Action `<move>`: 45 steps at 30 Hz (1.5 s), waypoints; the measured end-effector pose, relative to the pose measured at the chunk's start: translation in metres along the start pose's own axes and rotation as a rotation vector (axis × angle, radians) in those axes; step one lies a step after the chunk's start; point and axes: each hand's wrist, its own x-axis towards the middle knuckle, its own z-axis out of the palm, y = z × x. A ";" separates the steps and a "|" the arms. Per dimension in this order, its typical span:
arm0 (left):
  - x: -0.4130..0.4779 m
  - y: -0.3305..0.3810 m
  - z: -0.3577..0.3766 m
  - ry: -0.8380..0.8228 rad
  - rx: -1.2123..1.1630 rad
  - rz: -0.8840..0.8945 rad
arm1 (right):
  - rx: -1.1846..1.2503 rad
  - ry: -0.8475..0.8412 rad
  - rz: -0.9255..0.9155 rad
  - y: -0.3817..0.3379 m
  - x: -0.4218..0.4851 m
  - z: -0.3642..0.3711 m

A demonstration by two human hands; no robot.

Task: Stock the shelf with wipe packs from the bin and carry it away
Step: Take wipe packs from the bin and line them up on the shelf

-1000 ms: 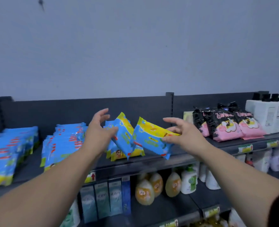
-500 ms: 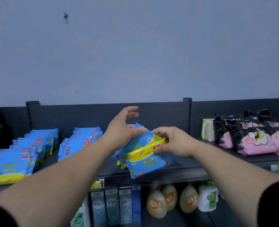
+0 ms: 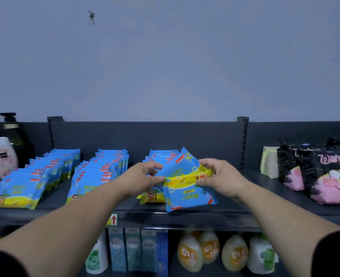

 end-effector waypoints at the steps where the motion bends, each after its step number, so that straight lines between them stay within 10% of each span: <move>1: 0.002 -0.002 0.001 0.007 0.017 -0.003 | -0.022 0.000 -0.007 0.003 0.002 -0.001; 13: 0.017 -0.006 0.019 0.276 0.023 -0.150 | 0.738 0.251 0.227 0.017 0.014 -0.006; 22: 0.023 0.012 0.032 0.354 -0.055 -0.144 | -0.194 0.081 0.004 0.028 0.007 0.007; 32: 0.015 0.023 0.031 0.322 0.107 -0.116 | -0.434 -0.071 -0.150 0.019 0.011 -0.007; 45: 0.017 -0.001 0.022 0.262 0.376 -0.182 | 0.730 0.192 0.358 0.034 0.013 0.034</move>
